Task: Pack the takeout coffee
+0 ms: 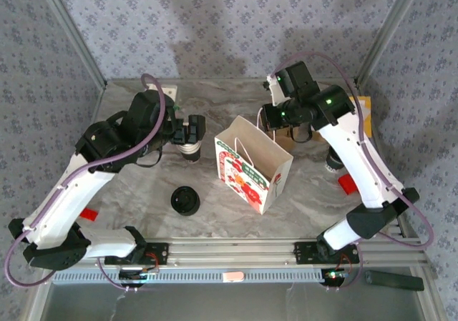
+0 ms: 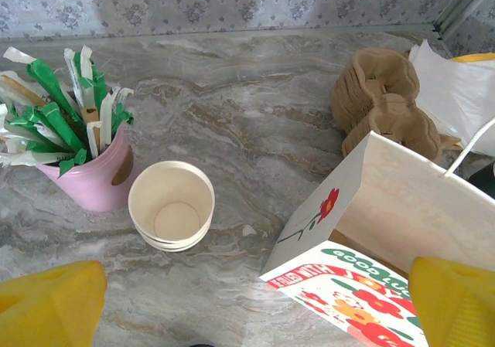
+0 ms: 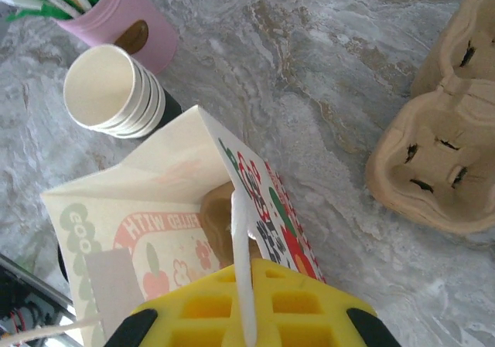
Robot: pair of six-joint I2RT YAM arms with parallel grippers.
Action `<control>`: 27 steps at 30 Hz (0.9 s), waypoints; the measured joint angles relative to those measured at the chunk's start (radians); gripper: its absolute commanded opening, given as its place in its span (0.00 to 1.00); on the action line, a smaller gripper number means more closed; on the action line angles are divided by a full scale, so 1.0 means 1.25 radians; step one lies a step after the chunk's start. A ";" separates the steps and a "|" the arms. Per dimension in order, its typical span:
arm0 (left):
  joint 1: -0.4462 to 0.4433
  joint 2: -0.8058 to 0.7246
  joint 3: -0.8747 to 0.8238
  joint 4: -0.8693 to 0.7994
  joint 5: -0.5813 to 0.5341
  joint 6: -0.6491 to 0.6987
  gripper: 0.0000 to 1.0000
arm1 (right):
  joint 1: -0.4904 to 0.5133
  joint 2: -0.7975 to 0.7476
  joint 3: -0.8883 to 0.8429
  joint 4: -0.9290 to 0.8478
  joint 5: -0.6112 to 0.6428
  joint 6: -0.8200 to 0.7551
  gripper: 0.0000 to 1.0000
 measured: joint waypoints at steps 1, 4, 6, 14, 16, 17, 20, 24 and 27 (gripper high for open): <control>0.005 0.000 0.000 0.000 0.008 -0.001 1.00 | -0.005 0.003 0.000 0.007 0.000 0.011 0.00; 0.013 0.000 0.002 0.000 0.023 -0.001 1.00 | -0.026 0.006 -0.002 0.033 0.001 0.049 0.00; 0.014 0.000 0.003 0.000 0.034 -0.004 1.00 | -0.038 0.004 -0.009 0.055 0.006 0.076 0.00; 0.015 0.013 0.049 -0.004 0.056 -0.007 1.00 | -0.087 -0.033 -0.123 0.147 0.034 0.173 0.02; 0.015 0.020 0.057 -0.006 0.059 -0.007 1.00 | -0.091 -0.037 -0.135 0.157 0.043 0.180 0.09; 0.015 0.022 0.060 -0.006 0.059 -0.007 1.00 | -0.091 -0.038 -0.138 0.160 0.046 0.181 0.13; 0.015 0.030 0.065 -0.007 0.062 -0.007 1.00 | -0.089 -0.040 -0.139 0.160 0.046 0.179 0.26; 0.016 0.035 0.071 -0.013 0.071 -0.007 1.00 | -0.085 -0.051 -0.133 0.150 0.043 0.164 0.38; 0.016 0.043 0.086 -0.023 0.075 -0.007 1.00 | -0.083 -0.055 -0.099 0.123 0.037 0.143 0.46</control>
